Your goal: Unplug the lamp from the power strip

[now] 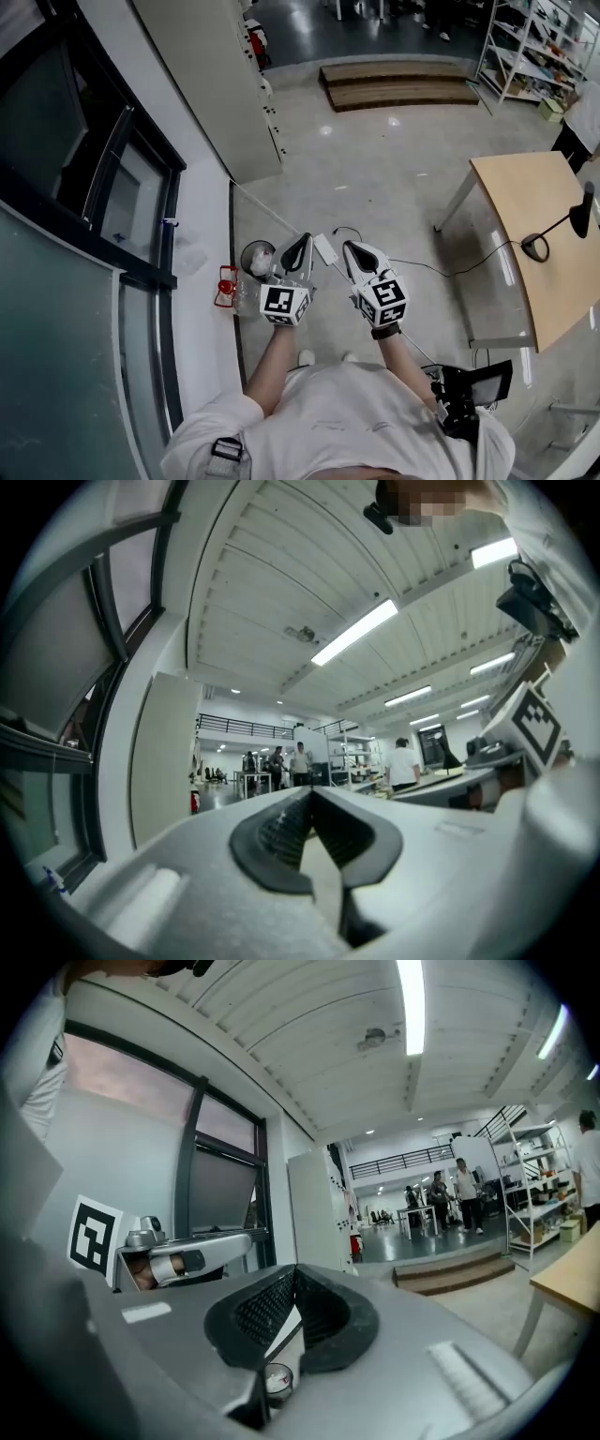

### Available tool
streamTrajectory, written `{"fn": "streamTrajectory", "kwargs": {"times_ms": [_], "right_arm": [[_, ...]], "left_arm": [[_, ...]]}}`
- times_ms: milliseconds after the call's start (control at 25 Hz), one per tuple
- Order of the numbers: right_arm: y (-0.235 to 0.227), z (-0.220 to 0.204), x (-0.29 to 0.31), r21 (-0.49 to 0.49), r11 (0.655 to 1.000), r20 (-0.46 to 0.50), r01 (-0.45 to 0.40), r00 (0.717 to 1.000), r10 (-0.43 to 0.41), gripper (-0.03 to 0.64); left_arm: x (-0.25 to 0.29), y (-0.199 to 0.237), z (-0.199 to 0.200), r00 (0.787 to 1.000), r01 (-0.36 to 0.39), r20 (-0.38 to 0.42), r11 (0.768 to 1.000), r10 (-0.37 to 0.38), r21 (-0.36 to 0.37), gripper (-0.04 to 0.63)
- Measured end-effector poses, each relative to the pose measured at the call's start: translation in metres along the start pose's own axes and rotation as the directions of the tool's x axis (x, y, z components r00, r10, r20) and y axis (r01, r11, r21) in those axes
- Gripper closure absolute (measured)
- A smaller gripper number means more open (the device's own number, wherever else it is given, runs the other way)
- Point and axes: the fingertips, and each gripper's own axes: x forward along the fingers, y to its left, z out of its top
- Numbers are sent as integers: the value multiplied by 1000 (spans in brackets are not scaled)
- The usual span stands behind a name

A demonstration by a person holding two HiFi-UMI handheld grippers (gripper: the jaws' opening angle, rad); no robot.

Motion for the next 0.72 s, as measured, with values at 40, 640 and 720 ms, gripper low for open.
{"fn": "streamTrajectory", "kwargs": {"times_ms": [40,640,720], "right_arm": [[2,3,0,-9,1000,4,4,1000,-4,607],[42,15,34,-30,1000,29,4,1000,-3,607],[47,15,39,-31,1000,27,2,1000,-1,607]], "left_arm": [[-2,3,3,1000,-5,8,1000,5,2,595],[-39,51,11,999,-52,14,999,52,12,595],[-42,56,11,998,-54,14,998,54,12,595]]}}
